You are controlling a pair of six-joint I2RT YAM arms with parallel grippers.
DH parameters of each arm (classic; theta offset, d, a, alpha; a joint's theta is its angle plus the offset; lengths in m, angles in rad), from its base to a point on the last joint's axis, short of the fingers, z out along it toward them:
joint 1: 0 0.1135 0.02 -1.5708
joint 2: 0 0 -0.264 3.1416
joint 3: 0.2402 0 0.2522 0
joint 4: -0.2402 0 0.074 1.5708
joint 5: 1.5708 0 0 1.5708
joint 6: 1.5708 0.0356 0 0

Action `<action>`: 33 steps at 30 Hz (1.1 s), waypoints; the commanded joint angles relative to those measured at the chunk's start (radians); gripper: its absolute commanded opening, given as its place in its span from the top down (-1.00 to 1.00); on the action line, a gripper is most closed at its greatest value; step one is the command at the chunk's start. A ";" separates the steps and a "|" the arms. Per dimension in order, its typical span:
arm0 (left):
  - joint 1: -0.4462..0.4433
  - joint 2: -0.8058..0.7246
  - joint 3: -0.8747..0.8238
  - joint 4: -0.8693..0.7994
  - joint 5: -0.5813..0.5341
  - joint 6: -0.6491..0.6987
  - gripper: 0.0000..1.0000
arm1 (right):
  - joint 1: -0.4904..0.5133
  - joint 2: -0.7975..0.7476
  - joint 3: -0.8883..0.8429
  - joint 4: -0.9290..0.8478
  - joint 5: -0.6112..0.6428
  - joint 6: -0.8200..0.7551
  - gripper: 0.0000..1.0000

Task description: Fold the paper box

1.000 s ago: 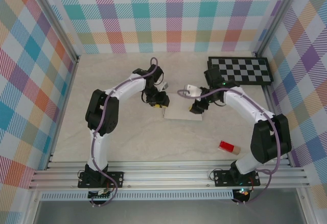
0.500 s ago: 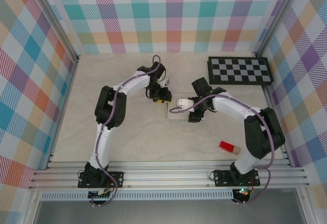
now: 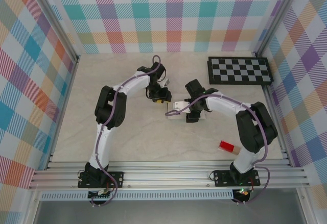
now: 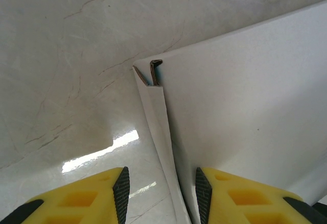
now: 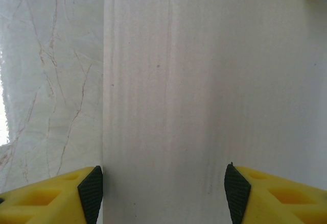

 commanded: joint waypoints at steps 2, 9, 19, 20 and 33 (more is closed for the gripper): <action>0.007 0.011 -0.016 -0.007 0.000 0.015 0.16 | 0.004 0.002 0.039 -0.060 -0.078 -0.017 -0.33; 0.006 0.012 -0.021 -0.009 -0.014 0.022 0.16 | -0.024 -0.034 0.113 -0.197 -0.160 0.003 -0.35; 0.007 0.010 -0.017 -0.012 -0.014 0.020 0.16 | -0.030 0.022 0.103 -0.074 -0.011 -0.034 -0.35; 0.006 0.008 -0.017 -0.015 -0.012 0.021 0.16 | -0.031 0.028 0.106 -0.074 -0.011 -0.034 -0.34; 0.004 0.018 0.003 -0.026 -0.005 0.020 0.17 | -0.026 0.067 0.080 -0.079 -0.056 -0.035 -0.35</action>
